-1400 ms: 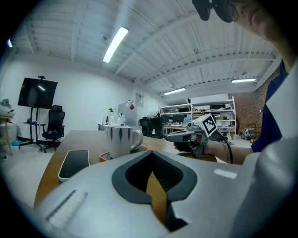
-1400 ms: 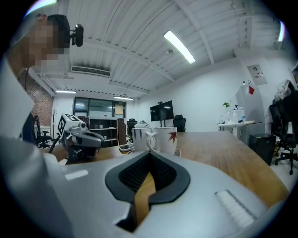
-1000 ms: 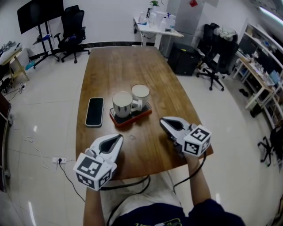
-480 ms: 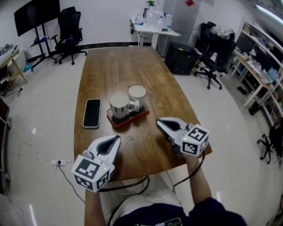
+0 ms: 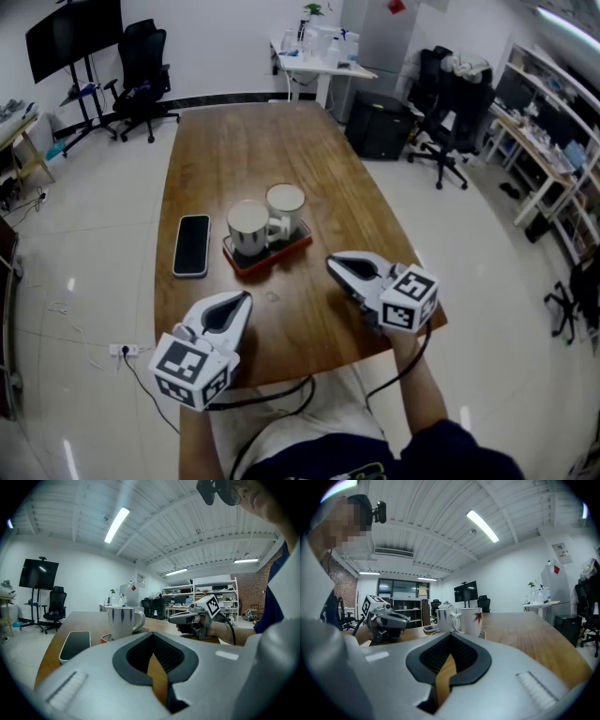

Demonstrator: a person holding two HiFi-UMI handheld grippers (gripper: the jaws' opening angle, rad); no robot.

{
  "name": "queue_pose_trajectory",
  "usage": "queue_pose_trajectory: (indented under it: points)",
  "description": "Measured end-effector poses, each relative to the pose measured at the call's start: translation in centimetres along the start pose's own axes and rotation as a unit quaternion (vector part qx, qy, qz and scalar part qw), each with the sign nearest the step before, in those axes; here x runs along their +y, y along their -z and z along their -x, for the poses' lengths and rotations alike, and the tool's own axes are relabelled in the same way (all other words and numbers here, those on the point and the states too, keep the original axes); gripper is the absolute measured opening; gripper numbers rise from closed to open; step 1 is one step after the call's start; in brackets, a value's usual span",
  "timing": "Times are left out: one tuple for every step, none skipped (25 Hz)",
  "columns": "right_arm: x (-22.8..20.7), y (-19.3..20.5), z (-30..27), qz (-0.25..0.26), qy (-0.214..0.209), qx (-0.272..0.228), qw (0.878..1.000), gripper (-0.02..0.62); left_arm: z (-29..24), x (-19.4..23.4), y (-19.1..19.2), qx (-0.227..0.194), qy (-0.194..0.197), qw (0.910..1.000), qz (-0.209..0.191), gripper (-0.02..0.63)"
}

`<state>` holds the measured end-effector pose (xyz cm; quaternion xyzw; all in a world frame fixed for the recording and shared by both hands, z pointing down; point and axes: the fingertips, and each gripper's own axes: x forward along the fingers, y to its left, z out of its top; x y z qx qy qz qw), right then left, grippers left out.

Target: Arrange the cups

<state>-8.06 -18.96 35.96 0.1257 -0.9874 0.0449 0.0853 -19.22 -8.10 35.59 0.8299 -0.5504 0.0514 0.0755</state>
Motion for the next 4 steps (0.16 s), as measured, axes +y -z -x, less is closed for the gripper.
queue_pose_trajectory:
  points:
    - [-0.02,0.01,0.01,0.001,0.0,0.0,1.0,0.003,0.0,-0.04,-0.02,0.0,0.0,1.0,0.0,0.005]
    - [-0.01,0.04,0.03,0.001,0.0,0.0,1.0,0.003,0.01,-0.06,0.0,0.0,0.0,1.0,-0.001,0.004]
    - [0.0,0.08,0.04,0.002,0.0,0.001,1.0,0.003,0.01,-0.07,0.05,0.0,0.0,1.0,-0.003,0.005]
    - [0.02,0.13,0.05,0.002,-0.001,0.001,1.0,0.003,0.02,-0.09,0.09,0.001,0.001,1.0,-0.004,0.005]
